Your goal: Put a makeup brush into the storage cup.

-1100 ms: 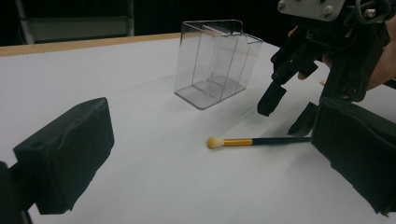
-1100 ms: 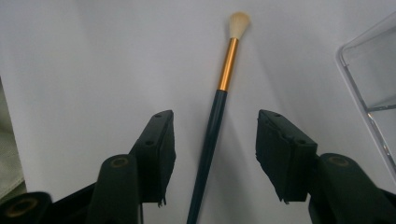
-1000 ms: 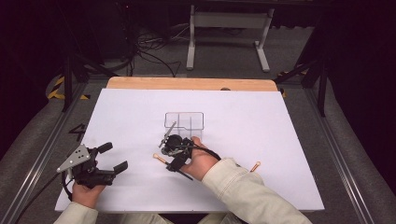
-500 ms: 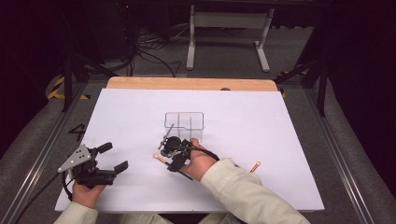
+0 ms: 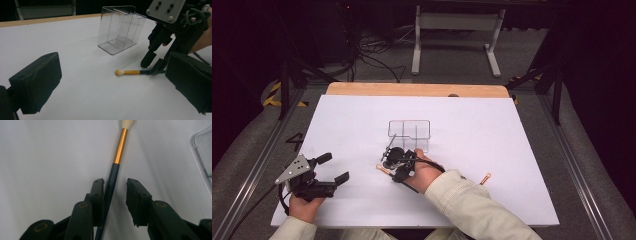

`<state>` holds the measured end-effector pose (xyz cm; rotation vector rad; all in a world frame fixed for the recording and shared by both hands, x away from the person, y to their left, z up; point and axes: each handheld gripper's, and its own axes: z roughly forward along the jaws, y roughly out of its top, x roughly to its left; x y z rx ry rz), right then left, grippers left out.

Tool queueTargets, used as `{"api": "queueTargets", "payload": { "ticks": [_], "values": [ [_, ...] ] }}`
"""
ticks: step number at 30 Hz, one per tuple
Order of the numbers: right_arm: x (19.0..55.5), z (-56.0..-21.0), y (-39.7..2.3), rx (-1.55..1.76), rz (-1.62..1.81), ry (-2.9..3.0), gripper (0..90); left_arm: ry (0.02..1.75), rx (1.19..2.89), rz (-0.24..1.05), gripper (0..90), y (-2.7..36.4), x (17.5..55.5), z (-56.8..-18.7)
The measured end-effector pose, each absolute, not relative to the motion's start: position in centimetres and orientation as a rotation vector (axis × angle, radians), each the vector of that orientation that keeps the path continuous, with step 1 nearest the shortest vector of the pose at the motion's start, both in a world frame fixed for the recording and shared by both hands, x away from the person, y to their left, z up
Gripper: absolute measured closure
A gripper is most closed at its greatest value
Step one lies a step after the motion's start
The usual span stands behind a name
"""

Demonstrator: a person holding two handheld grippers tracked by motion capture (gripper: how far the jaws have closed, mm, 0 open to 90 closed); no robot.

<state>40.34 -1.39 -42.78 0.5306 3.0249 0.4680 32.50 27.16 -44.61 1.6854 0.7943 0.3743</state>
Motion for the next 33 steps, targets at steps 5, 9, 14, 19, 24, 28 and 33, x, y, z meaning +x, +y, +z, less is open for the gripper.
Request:
{"api": "queueTargets", "payload": {
  "ticks": [5, 9, 14, 19, 24, 28, 33],
  "values": [
    [40.3, -42.8, -1.3, 0.522, 0.450, 3.004, 74.1, 0.797, 1.691, 0.373, 1.4, 27.1, 32.6, -44.6],
    [40.4, -42.8, -1.3, 0.521, 0.446, 3.003, 77.3, 0.797, 1.691, 0.372, 1.4, 27.2, 32.6, -44.6],
    [40.4, -42.7, -1.3, 0.512, 0.428, 3.009, 82.3, 0.797, 1.686, 0.372, 1.4, 27.2, 32.6, -44.7],
    [40.4, -42.7, -1.2, 0.505, 0.417, 3.010, 82.7, 0.797, 1.684, 0.368, 1.4, 27.1, 32.6, -44.7],
    [40.4, -42.6, -1.3, 0.493, 0.414, 3.015, 83.0, 0.796, 1.683, 0.366, 1.4, 27.2, 32.6, -44.7],
    [40.3, -42.2, -1.6, 0.470, 0.430, 3.004, 83.1, 0.796, 1.680, 0.364, 1.4, 27.2, 32.6, -44.6],
    [40.2, -41.4, -1.8, 0.462, 0.465, 3.001, 83.2, 0.795, 1.681, 0.364, 1.4, 27.1, 32.7, -44.6]
  ]
}}
